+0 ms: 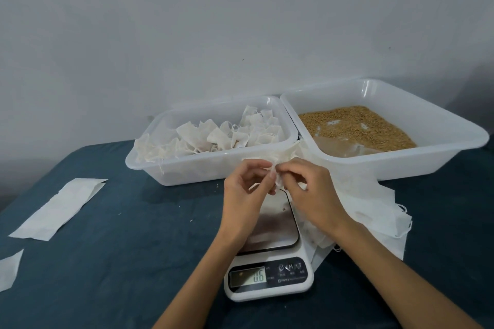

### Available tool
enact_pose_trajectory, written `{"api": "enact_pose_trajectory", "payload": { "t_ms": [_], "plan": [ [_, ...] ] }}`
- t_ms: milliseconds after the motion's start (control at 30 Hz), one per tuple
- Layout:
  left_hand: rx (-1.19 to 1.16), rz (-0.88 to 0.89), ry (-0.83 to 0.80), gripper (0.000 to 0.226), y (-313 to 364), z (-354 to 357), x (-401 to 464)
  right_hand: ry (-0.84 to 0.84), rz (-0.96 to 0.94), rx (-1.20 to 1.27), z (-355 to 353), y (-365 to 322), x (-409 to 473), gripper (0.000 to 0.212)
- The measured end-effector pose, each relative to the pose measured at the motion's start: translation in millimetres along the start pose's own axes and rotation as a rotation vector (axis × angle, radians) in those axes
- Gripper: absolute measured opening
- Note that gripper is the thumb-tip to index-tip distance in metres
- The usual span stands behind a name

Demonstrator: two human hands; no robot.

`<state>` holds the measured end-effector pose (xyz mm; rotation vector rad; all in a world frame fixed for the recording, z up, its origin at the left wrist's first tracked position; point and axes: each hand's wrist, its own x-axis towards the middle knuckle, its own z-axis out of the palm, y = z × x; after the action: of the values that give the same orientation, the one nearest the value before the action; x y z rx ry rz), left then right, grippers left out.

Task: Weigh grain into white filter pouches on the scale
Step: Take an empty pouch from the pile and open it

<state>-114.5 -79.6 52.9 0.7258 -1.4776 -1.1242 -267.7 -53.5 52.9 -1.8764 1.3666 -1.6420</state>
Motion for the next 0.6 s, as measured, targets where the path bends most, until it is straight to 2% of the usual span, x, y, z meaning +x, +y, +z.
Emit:
{"api": "enact_pose_trajectory", "payload": {
  "t_ms": [100, 167, 233, 300, 400, 500, 600],
  "plan": [
    [0.039, 0.04, -0.046, 0.012, 1.7, 0.9, -0.9, -0.006, 0.135, 0.247, -5.6, -5.3, 4.8, 0.023],
    [0.095, 0.051, 0.041, 0.015, 1.0, -0.1, -0.4, 0.001, 0.191, 0.388, -10.1, -5.9, 7.1, 0.011],
    [0.13, -0.014, 0.156, 0.028, 1.4, -1.8, 0.8, -0.001, 0.254, 0.513, -12.1, -4.6, 7.2, 0.015],
    [0.047, -0.114, 0.17, 0.043, 4.9, -3.2, 1.6, -0.019, 0.293, 0.577, -12.3, -2.2, 6.9, 0.017],
    [-0.109, -0.196, 0.112, 0.041, 5.8, -3.4, 0.3, 0.013, 0.271, 0.51, -10.9, 0.7, 7.3, 0.011],
    [-0.009, -0.119, 0.136, 0.026, 4.0, -4.6, -0.3, 0.12, 0.233, 0.31, -9.5, 7.8, 7.8, 0.004],
    [0.061, -0.092, 0.179, 0.023, 1.2, -5.1, 1.7, 0.181, 0.223, 0.282, -11.4, 9.5, 6.8, 0.009]
  ]
}}
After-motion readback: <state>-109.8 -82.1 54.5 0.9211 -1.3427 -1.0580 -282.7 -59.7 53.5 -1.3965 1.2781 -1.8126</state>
